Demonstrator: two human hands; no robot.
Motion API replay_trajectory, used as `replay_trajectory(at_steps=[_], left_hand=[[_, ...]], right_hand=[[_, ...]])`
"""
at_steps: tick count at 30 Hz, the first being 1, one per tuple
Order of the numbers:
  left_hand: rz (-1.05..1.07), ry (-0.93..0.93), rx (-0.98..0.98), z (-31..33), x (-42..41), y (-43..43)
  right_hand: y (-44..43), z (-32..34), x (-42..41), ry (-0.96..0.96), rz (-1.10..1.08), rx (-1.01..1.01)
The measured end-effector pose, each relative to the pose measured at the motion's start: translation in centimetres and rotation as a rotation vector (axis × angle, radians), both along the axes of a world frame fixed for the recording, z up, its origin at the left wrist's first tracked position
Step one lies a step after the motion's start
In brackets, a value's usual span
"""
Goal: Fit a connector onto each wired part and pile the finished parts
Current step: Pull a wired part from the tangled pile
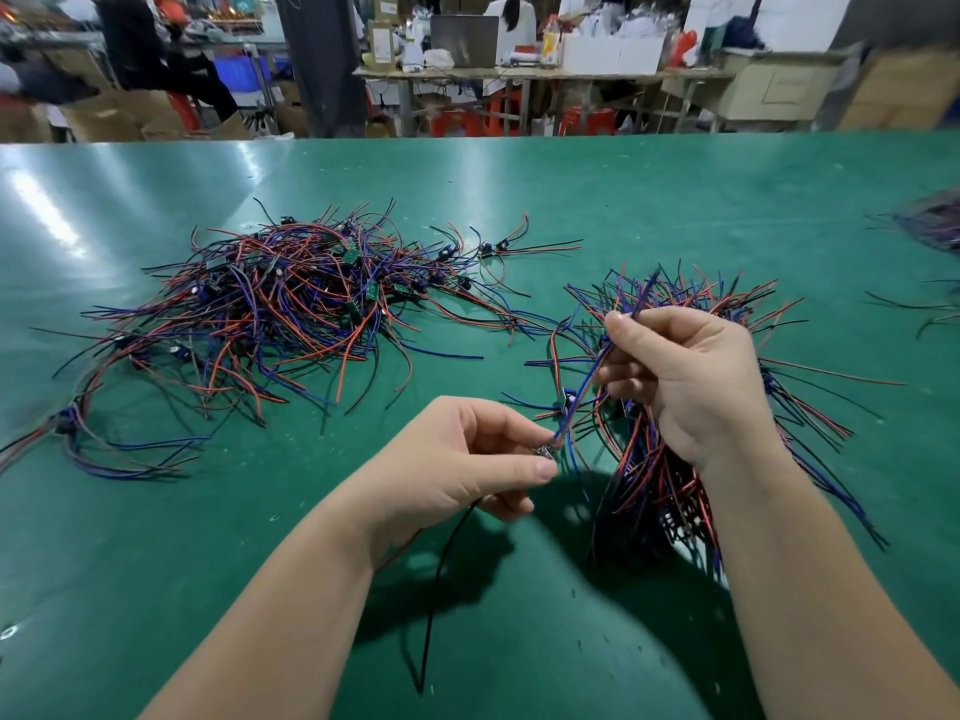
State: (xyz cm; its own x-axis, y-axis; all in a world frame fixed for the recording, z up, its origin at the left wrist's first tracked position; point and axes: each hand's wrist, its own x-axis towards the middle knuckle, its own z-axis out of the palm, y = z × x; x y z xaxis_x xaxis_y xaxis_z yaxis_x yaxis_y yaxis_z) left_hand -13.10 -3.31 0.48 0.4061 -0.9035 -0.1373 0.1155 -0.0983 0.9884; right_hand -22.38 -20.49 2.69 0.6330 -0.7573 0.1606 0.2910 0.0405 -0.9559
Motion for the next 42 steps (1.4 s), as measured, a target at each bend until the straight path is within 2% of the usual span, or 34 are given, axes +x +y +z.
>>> replay_trajectory(at_steps=[3,8,14,16,19,22,24,27,29,35,40,42], left_hand=[[-0.025,-0.029,0.022,-0.1,0.1,0.1],[-0.111,-0.097,0.107,-0.2,0.2,0.3],[-0.290,-0.152,0.087,0.0,0.1,0.7],[-0.313,-0.079,0.020,0.1,0.1,0.9],[-0.269,0.138,-0.196,0.2,0.3,0.9],[-0.084,0.353,-0.427,0.4,0.6,0.4],[0.087,0.352,-0.497,0.3,0.7,-0.1],[0.376,0.140,-0.479,0.2,0.3,-0.7],[0.471,-0.004,-0.517,0.2,-0.1,-0.9],[0.565,-0.387,-0.597,-1.1,-0.5,-1.3],[0.519,-0.773,-0.550,-1.6,-0.2,-1.2],[0.498,-0.820,-0.530,-1.5,0.0,-1.1]], right_hand=[[-0.7,0.1,-0.2,-0.028,-0.096,-0.004],[-0.7,0.0,-0.2,-0.046,-0.126,-0.032],[-0.7,-0.2,-0.2,-0.037,-0.126,0.065],[-0.7,-0.2,0.0,-0.013,-0.053,0.113],[-0.7,0.0,0.2,0.064,0.052,0.215],[0.1,-0.3,0.2,0.155,0.229,0.113],[1.0,-0.9,0.4,0.171,0.402,0.019],[2.6,-1.2,0.9,0.093,0.539,-0.038],[3.5,-1.1,1.3,0.023,0.551,0.021],[3.9,-1.2,1.7,-0.082,0.458,0.232],[3.5,-1.0,1.7,-0.079,0.400,0.281],[3.4,-0.9,1.7,-0.066,0.375,0.272]])
